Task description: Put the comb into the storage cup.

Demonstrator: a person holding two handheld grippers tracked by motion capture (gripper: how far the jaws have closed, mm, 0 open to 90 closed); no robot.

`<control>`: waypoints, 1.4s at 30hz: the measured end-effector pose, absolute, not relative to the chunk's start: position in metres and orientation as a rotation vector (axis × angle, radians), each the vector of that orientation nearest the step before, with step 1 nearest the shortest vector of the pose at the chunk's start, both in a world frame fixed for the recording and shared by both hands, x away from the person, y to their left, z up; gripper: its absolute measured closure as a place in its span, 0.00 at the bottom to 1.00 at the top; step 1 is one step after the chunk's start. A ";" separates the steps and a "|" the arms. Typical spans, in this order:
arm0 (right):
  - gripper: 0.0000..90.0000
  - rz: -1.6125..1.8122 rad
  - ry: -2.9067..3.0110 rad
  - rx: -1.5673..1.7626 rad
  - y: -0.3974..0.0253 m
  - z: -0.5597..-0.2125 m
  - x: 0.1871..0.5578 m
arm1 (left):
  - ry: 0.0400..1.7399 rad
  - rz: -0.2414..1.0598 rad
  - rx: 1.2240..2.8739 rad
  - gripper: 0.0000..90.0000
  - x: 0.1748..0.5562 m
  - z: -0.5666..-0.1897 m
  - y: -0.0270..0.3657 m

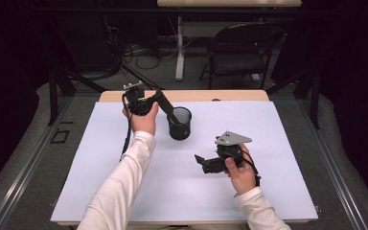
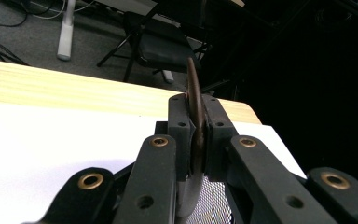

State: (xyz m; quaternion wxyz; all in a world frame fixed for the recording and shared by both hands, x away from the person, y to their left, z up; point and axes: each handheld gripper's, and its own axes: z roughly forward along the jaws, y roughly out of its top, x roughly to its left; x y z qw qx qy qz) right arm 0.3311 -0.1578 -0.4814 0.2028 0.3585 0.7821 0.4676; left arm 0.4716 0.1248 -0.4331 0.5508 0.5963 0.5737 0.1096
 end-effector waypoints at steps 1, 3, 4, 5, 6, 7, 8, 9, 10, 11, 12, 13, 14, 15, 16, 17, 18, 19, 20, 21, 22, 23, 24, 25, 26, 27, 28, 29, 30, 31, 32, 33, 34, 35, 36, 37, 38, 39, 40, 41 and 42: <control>0.00 1.305 2.183 1.001 -0.158 -0.481 0.331 | 1.357 0.260 1.411 0.94 0.472 -0.433 0.125; 0.00 1.306 2.183 1.000 -0.158 -0.481 0.331 | 1.358 0.260 1.407 0.94 0.472 -0.434 0.126; 0.00 1.306 2.184 0.999 -0.158 -0.481 0.331 | 1.360 0.259 1.405 0.94 0.472 -0.434 0.126; 0.00 1.305 2.183 1.000 -0.158 -0.481 0.331 | 1.361 0.260 1.403 0.94 0.472 -0.434 0.126; 0.00 1.305 2.184 1.000 -0.158 -0.482 0.331 | 1.364 0.259 1.404 0.94 0.472 -0.434 0.126; 0.00 1.305 2.185 1.001 -0.158 -0.482 0.331 | 1.365 0.263 1.402 0.94 0.472 -0.434 0.126; 0.00 1.304 2.185 1.001 -0.158 -0.482 0.331 | 1.368 0.263 1.400 0.94 0.471 -0.435 0.126; 0.00 1.304 2.184 1.000 -0.158 -0.482 0.331 | 1.372 0.267 1.404 0.94 0.471 -0.435 0.127; 0.00 1.306 2.185 0.999 -0.157 -0.482 0.331 | 1.373 0.269 1.401 0.94 0.471 -0.435 0.127; 0.01 1.305 2.185 1.000 -0.157 -0.482 0.331 | 1.375 0.272 1.404 0.94 0.471 -0.435 0.128; 0.01 1.304 2.185 1.000 -0.157 -0.482 0.331 | 1.381 0.271 1.399 0.94 0.471 -0.435 0.128; 0.01 1.305 2.185 1.000 -0.158 -0.482 0.331 | 1.383 0.269 1.396 0.94 0.471 -0.435 0.128; 0.01 1.305 2.185 1.000 -0.157 -0.482 0.331 | 1.386 0.272 1.398 0.94 0.471 -0.436 0.129; 0.01 1.307 2.185 0.999 -0.157 -0.482 0.331 | 1.388 0.277 1.400 0.94 0.471 -0.436 0.129; 0.01 1.307 2.185 0.999 -0.157 -0.481 0.331 | 1.392 0.278 1.395 0.94 0.471 -0.436 0.130; 0.01 1.307 2.185 0.998 -0.157 -0.482 0.331 | 1.394 0.278 1.393 0.94 0.472 -0.437 0.130; 0.01 1.307 2.185 0.997 -0.157 -0.482 0.331 | 1.401 0.277 1.389 0.94 0.472 -0.437 0.131; 0.01 1.307 2.186 0.997 -0.157 -0.482 0.331 | 1.407 0.273 1.381 0.94 0.472 -0.438 0.132; 0.01 1.307 2.187 0.997 -0.157 -0.482 0.331 | 1.410 0.271 1.380 0.94 0.472 -0.438 0.133; 0.01 1.307 2.187 0.997 -0.157 -0.482 0.331 | 1.411 0.274 1.382 0.94 0.472 -0.439 0.133; 0.01 1.307 2.187 0.998 -0.157 -0.482 0.331 | 1.413 0.276 1.383 0.93 0.473 -0.439 0.134; 0.01 1.307 2.188 0.997 -0.157 -0.482 0.331 | 1.414 0.272 1.383 0.93 0.473 -0.439 0.135; 0.01 1.307 2.188 0.997 -0.157 -0.482 0.331 | 1.417 0.268 1.381 0.93 0.473 -0.439 0.135; 0.01 1.306 2.188 0.997 -0.157 -0.482 0.331 | 1.419 0.270 1.381 0.93 0.473 -0.440 0.135; 0.01 1.306 2.188 0.997 -0.157 -0.482 0.331 | 1.419 0.270 1.385 0.93 0.473 -0.440 0.135; 0.01 1.306 2.189 0.999 -0.157 -0.482 0.331 | 1.422 0.271 1.381 0.93 0.473 -0.440 0.135; 0.01 1.306 2.189 0.999 -0.157 -0.482 0.331 | 1.424 0.271 1.381 0.93 0.473 -0.440 0.135; 0.01 1.307 2.189 0.997 -0.157 -0.482 0.331 | 1.425 0.270 1.376 0.93 0.473 -0.440 0.134; 0.01 1.308 2.188 0.995 -0.157 -0.482 0.331 | 1.426 0.267 1.373 0.92 0.473 -0.440 0.133; 0.01 1.307 2.188 0.997 -0.157 -0.482 0.331 | 1.424 0.268 1.374 0.92 0.473 -0.440 0.133; 0.01 1.306 2.188 0.998 -0.157 -0.482 0.331 | 1.424 0.269 1.376 0.92 0.473 -0.440 0.133; 0.01 1.307 2.188 0.999 -0.157 -0.482 0.331 | 1.423 0.270 1.377 0.91 0.473 -0.440 0.133; 0.01 1.308 2.188 0.997 -0.157 -0.482 0.331 | 1.424 0.270 1.377 0.91 0.473 -0.440 0.133; 0.01 1.309 2.188 0.995 -0.157 -0.482 0.331 | 1.424 0.270 1.377 0.90 0.473 -0.440 0.133; 0.01 1.309 2.188 0.994 -0.157 -0.482 0.331 | 1.425 0.272 1.375 0.90 0.473 -0.440 0.133; 0.01 1.309 2.189 0.994 -0.157 -0.482 0.331 | 1.424 0.273 1.376 0.90 0.473 -0.440 0.133; 0.01 1.309 2.189 0.996 -0.157 -0.482 0.331 | 1.422 0.273 1.378 0.89 0.473 -0.440 0.133; 0.01 1.308 2.189 0.995 -0.157 -0.482 0.331 | 1.422 0.274 1.377 0.89 0.473 -0.440 0.133; 0.01 1.307 2.190 0.994 -0.157 -0.482 0.331 | 1.420 0.275 1.378 0.88 0.473 -0.440 0.133; 0.01 1.308 2.190 0.995 -0.157 -0.482 0.331 | 1.417 0.281 1.385 0.87 0.472 -0.440 0.133; 0.01 1.309 2.190 0.993 -0.157 -0.482 0.331 | 1.416 0.285 1.387 0.87 0.472 -0.439 0.133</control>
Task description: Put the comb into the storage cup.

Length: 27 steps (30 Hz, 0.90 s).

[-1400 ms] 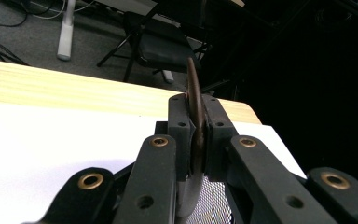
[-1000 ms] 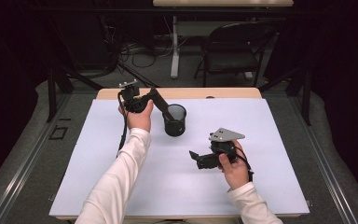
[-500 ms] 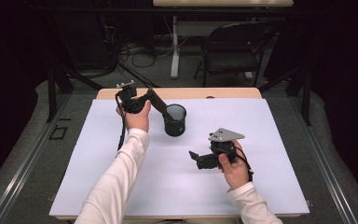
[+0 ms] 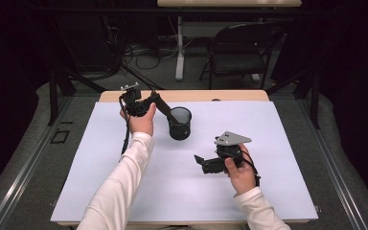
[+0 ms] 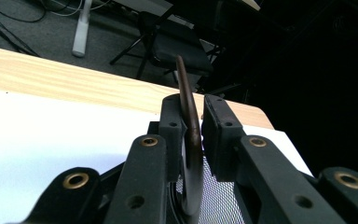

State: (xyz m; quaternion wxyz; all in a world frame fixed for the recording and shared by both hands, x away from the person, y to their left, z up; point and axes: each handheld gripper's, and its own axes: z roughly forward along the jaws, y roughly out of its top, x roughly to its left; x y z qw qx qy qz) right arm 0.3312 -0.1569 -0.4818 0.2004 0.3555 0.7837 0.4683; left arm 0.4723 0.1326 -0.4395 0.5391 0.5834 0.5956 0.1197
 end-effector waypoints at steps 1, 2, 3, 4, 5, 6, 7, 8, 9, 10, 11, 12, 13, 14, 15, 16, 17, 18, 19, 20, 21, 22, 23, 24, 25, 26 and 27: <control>0.01 1.309 2.190 0.992 -0.157 -0.482 0.331 | 1.414 0.291 1.392 0.86 0.472 -0.439 0.133; 0.01 1.310 2.191 0.992 -0.156 -0.482 0.331 | 1.413 0.292 1.393 0.86 0.472 -0.439 0.132; 0.01 1.307 2.194 0.992 -0.156 -0.482 0.331 | 1.412 0.295 1.392 0.85 0.472 -0.439 0.132; 0.01 1.306 2.194 0.989 -0.156 -0.483 0.331 | 1.412 0.295 1.390 0.84 0.472 -0.439 0.132; 0.01 1.307 2.194 0.989 -0.156 -0.483 0.331 | 1.411 0.296 1.387 0.82 0.472 -0.439 0.132; 0.01 1.309 2.193 0.988 -0.156 -0.482 0.331 | 1.408 0.294 1.387 0.81 0.472 -0.439 0.132; 0.01 1.310 2.193 0.987 -0.156 -0.482 0.331 | 1.406 0.294 1.387 0.80 0.472 -0.439 0.132; 0.01 1.310 2.191 0.990 -0.157 -0.482 0.331 | 1.405 0.296 1.387 0.79 0.472 -0.439 0.132; 0.01 1.308 2.191 0.991 -0.157 -0.482 0.331 | 1.403 0.299 1.387 0.78 0.472 -0.438 0.132; 0.01 1.310 2.190 0.992 -0.157 -0.482 0.331 | 1.402 0.302 1.395 0.78 0.471 -0.438 0.132; 0.01 1.308 2.191 0.992 -0.157 -0.482 0.331 | 1.402 0.300 1.387 0.77 0.471 -0.438 0.132; 0.01 1.309 2.192 0.992 -0.157 -0.482 0.331 | 1.401 0.302 1.385 0.76 0.471 -0.438 0.132; 0.01 1.310 2.190 0.989 -0.156 -0.482 0.331 | 1.400 0.309 1.386 0.75 0.471 -0.437 0.132; 0.01 1.309 2.192 0.987 -0.156 -0.482 0.331 | 1.398 0.311 1.382 0.73 0.471 -0.437 0.133; 0.01 1.309 2.192 0.988 -0.156 -0.482 0.331 | 1.396 0.310 1.384 0.72 0.471 -0.437 0.133; 0.01 1.307 2.192 0.987 -0.156 -0.482 0.331 | 1.397 0.308 1.380 0.70 0.471 -0.436 0.133; 0.01 1.308 2.191 0.988 -0.156 -0.482 0.331 | 1.395 0.316 1.381 0.68 0.471 -0.436 0.133; 0.01 1.310 2.191 0.987 -0.156 -0.482 0.331 | 1.396 0.314 1.378 0.67 0.470 -0.436 0.134; 0.01 1.311 2.191 0.988 -0.156 -0.482 0.331 | 1.394 0.314 1.376 0.66 0.470 -0.435 0.134; 0.01 1.310 2.191 0.988 -0.156 -0.482 0.331 | 1.391 0.314 1.371 0.65 0.470 -0.435 0.134; 0.01 1.309 2.193 0.986 -0.156 -0.482 0.331 | 1.391 0.318 1.362 0.63 0.470 -0.435 0.134; 0.01 1.309 2.195 0.987 -0.156 -0.482 0.331 | 1.389 0.329 1.362 0.61 0.470 -0.434 0.134; 0.01 1.308 2.196 0.985 -0.156 -0.483 0.331 | 1.390 0.337 1.358 0.58 0.470 -0.434 0.135; 0.01 1.308 2.196 0.986 -0.156 -0.483 0.331 | 1.389 0.339 1.354 0.56 0.470 -0.434 0.135; 0.01 1.308 2.197 0.985 -0.156 -0.483 0.331 | 1.387 0.345 1.353 0.55 0.470 -0.433 0.135; 0.01 1.309 2.197 0.985 -0.156 -0.483 0.331 | 1.387 0.350 1.347 0.53 0.469 -0.433 0.135; 0.01 1.308 2.197 0.984 -0.156 -0.483 0.331 | 1.389 0.353 1.348 0.52 0.469 -0.433 0.136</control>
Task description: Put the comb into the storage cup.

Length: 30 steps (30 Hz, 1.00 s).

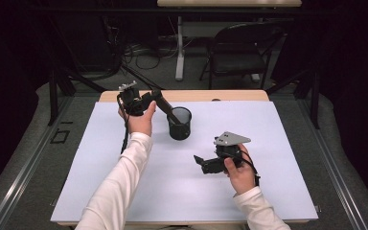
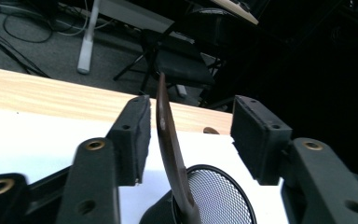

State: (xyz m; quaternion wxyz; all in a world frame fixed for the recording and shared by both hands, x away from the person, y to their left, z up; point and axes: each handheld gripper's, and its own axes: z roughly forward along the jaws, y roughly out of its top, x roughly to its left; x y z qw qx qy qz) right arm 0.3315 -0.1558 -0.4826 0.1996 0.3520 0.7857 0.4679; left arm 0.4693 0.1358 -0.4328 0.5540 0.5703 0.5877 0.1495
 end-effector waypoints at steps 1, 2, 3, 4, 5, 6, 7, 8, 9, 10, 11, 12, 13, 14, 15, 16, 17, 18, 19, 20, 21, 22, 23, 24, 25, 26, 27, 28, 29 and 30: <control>0.01 1.308 2.197 0.985 -0.156 -0.483 0.332 | 1.389 0.354 1.352 0.52 0.469 -0.432 0.136; 0.01 1.307 2.197 0.986 -0.156 -0.483 0.332 | 1.388 0.359 1.352 0.51 0.469 -0.432 0.137; 0.01 1.308 2.196 0.986 -0.156 -0.483 0.332 | 1.387 0.366 1.351 0.50 0.469 -0.432 0.137; 0.01 1.307 2.197 0.986 -0.156 -0.483 0.332 | 1.387 0.360 1.345 0.50 0.469 -0.432 0.137; 0.01 1.307 2.196 0.986 -0.156 -0.483 0.332 | 1.383 0.358 1.344 0.49 0.469 -0.431 0.137; 0.01 1.306 2.198 0.984 -0.156 -0.483 0.332 | 1.381 0.360 1.347 0.49 0.468 -0.431 0.138; 0.01 1.307 2.197 0.983 -0.156 -0.483 0.332 | 1.378 0.361 1.346 0.48 0.468 -0.431 0.138; 0.01 1.305 2.198 0.984 -0.156 -0.483 0.332 | 1.372 0.358 1.347 0.48 0.468 -0.430 0.138; 0.01 1.305 2.198 0.985 -0.156 -0.483 0.332 | 1.368 0.366 1.347 0.48 0.468 -0.430 0.139; 0.01 1.304 2.198 0.985 -0.156 -0.483 0.332 | 1.365 0.372 1.346 0.48 0.468 -0.429 0.139; 0.02 1.304 2.198 0.985 -0.156 -0.483 0.332 | 1.365 0.378 1.351 0.47 0.467 -0.429 0.139; 0.02 1.303 2.198 0.984 -0.156 -0.483 0.332 | 1.363 0.387 1.351 0.48 0.467 -0.428 0.139; 0.02 1.303 2.199 0.984 -0.156 -0.483 0.332 | 1.362 0.395 1.356 0.48 0.467 -0.428 0.140; 0.02 1.303 2.199 0.985 -0.156 -0.483 0.332 | 1.362 0.393 1.349 0.48 0.467 -0.427 0.140; 0.02 1.303 2.199 0.984 -0.156 -0.483 0.332 | 1.360 0.392 1.346 0.48 0.466 -0.427 0.141; 0.02 1.303 2.200 0.983 -0.156 -0.483 0.332 | 1.360 0.393 1.343 0.48 0.466 -0.427 0.141; 0.02 1.302 2.198 0.982 -0.156 -0.483 0.332 | 1.360 0.397 1.347 0.48 0.466 -0.426 0.141; 0.02 1.302 2.199 0.982 -0.156 -0.483 0.332 | 1.358 0.394 1.347 0.48 0.465 -0.426 0.142; 0.02 1.302 2.199 0.983 -0.156 -0.483 0.332 | 1.358 0.403 1.349 0.48 0.465 -0.425 0.142; 0.02 1.300 2.199 0.983 -0.156 -0.483 0.332 | 1.357 0.409 1.343 0.48 0.464 -0.425 0.142; 0.02 1.300 2.198 0.983 -0.156 -0.483 0.332 | 1.352 0.409 1.346 0.48 0.464 -0.424 0.142; 0.02 1.300 2.198 0.983 -0.156 -0.483 0.332 | 1.351 0.412 1.342 0.48 0.463 -0.424 0.142; 0.02 1.298 2.199 0.983 -0.156 -0.483 0.332 | 1.348 0.408 1.340 0.48 0.463 -0.423 0.143; 0.02 1.300 2.198 0.981 -0.156 -0.483 0.332 | 1.343 0.404 1.342 0.48 0.462 -0.422 0.143; 0.02 1.300 2.199 0.979 -0.156 -0.483 0.332 | 1.340 0.398 1.342 0.48 0.461 -0.421 0.143; 0.02 1.299 2.198 0.978 -0.156 -0.483 0.332 | 1.340 0.394 1.341 0.47 0.461 -0.421 0.143; 0.02 1.299 2.198 0.979 -0.156 -0.483 0.332 | 1.336 0.386 1.338 0.46 0.460 -0.420 0.143; 0.02 1.298 2.198 0.980 -0.156 -0.483 0.332 | 1.318 0.383 1.343 0.46 0.460 -0.420 0.144; 0.02 1.298 2.197 0.980 -0.156 -0.483 0.332 | 1.309 0.380 1.345 0.44 0.459 -0.420 0.144; 0.02 1.298 2.197 0.980 -0.156 -0.483 0.332 | 1.303 0.389 1.350 0.43 0.458 -0.419 0.144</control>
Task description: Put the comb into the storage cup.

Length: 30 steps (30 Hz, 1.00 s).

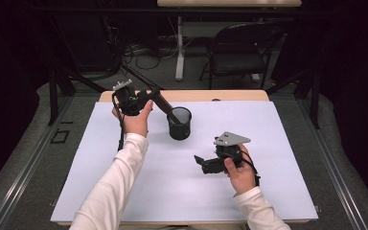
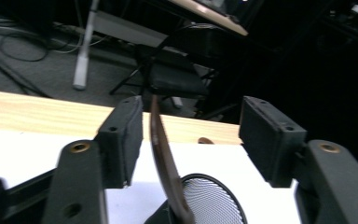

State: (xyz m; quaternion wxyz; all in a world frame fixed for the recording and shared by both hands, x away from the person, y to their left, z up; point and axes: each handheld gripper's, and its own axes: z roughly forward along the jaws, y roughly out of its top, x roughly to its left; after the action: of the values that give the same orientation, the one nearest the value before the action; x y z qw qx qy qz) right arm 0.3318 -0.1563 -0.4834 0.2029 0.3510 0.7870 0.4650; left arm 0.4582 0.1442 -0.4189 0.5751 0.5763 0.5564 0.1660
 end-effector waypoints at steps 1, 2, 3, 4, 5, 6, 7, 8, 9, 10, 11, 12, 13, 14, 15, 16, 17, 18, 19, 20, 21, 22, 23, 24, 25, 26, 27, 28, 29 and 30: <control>0.02 1.298 2.196 0.979 -0.156 -0.483 0.332 | 1.295 0.403 1.356 0.43 0.457 -0.418 0.144; 0.02 1.299 2.195 0.977 -0.156 -0.483 0.332 | 1.283 0.414 1.358 0.43 0.456 -0.417 0.145; 0.02 1.298 2.195 0.978 -0.156 -0.483 0.332 | 1.274 0.422 1.369 0.42 0.455 -0.417 0.146; 0.02 1.298 2.195 0.978 -0.156 -0.483 0.332 | 1.275 0.428 1.378 0.41 0.455 -0.416 0.146; 0.02 1.297 2.195 0.977 -0.156 -0.483 0.332 | 1.277 0.437 1.390 0.41 0.454 -0.415 0.148; 0.02 1.297 2.195 0.977 -0.156 -0.483 0.332 | 1.277 0.445 1.400 0.41 0.453 -0.414 0.149; 0.02 1.296 2.195 0.975 -0.156 -0.483 0.332 | 1.276 0.451 1.409 0.40 0.453 -0.414 0.150; 0.02 1.296 2.195 0.975 -0.156 -0.483 0.332 | 1.274 0.456 1.422 0.40 0.452 -0.414 0.152; 0.02 1.296 2.195 0.976 -0.156 -0.483 0.332 | 1.277 0.455 1.432 0.39 0.452 -0.413 0.154; 0.02 1.295 2.195 0.977 -0.156 -0.483 0.332 | 1.272 0.447 1.439 0.39 0.451 -0.412 0.156; 0.02 1.295 2.195 0.977 -0.156 -0.483 0.332 | 1.266 0.442 1.441 0.39 0.451 -0.412 0.156; 0.02 1.294 2.196 0.977 -0.156 -0.483 0.332 | 1.254 0.443 1.451 0.39 0.451 -0.412 0.157; 0.02 1.293 2.196 0.978 -0.156 -0.484 0.332 | 1.243 0.449 1.468 0.39 0.451 -0.411 0.159; 0.02 1.293 2.196 0.977 -0.156 -0.484 0.332 | 1.241 0.452 1.478 0.39 0.450 -0.411 0.159; 0.02 1.292 2.197 0.978 -0.156 -0.484 0.332 | 1.232 0.463 1.491 0.39 0.449 -0.410 0.160; 0.02 1.292 2.197 0.978 -0.156 -0.484 0.332 | 1.227 0.473 1.500 0.39 0.448 -0.410 0.160; 0.02 1.292 2.196 0.978 -0.156 -0.484 0.332 | 1.224 0.479 1.507 0.40 0.447 -0.409 0.161; 0.02 1.292 2.195 0.977 -0.156 -0.484 0.332 | 1.223 0.484 1.519 0.40 0.446 -0.409 0.162; 0.02 1.293 2.195 0.978 -0.156 -0.484 0.332 | 1.225 0.486 1.518 0.40 0.445 -0.409 0.163; 0.02 1.293 2.194 0.978 -0.156 -0.484 0.332 | 1.226 0.494 1.511 0.40 0.443 -0.409 0.164; 0.02 1.293 2.193 0.979 -0.157 -0.484 0.332 | 1.222 0.497 1.512 0.40 0.441 -0.409 0.165; 0.02 1.293 2.193 0.979 -0.157 -0.484 0.332 | 1.220 0.501 1.511 0.40 0.440 -0.409 0.166; 0.02 1.292 2.193 0.981 -0.157 -0.484 0.332 | 1.218 0.498 1.514 0.40 0.439 -0.409 0.167; 0.02 1.291 2.193 0.978 -0.157 -0.484 0.332 | 1.221 0.490 1.521 0.40 0.438 -0.409 0.168; 0.02 1.291 2.193 0.977 -0.156 -0.484 0.332 | 1.223 0.496 1.530 0.40 0.437 -0.409 0.168; 0.02 1.291 2.193 0.977 -0.156 -0.484 0.332 | 1.221 0.503 1.536 0.40 0.436 -0.409 0.169; 0.02 1.291 2.192 0.977 -0.156 -0.483 0.332 | 1.218 0.504 1.537 0.40 0.434 -0.410 0.170; 0.02 1.293 2.192 0.978 -0.157 -0.483 0.332 | 1.218 0.498 1.539 0.39 0.433 -0.410 0.170; 0.02 1.293 2.191 0.979 -0.157 -0.483 0.332 | 1.220 0.498 1.545 0.38 0.432 -0.410 0.171; 0.02 1.293 2.191 0.980 -0.157 -0.483 0.331 | 1.216 0.495 1.546 0.37 0.431 -0.410 0.171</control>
State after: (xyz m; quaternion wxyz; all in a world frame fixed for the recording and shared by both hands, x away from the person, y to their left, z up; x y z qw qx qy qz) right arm 0.3315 -0.1566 -0.4832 0.2063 0.3517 0.7863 0.4642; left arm 0.4310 0.1714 -0.4105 0.5285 0.6470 0.5091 0.2072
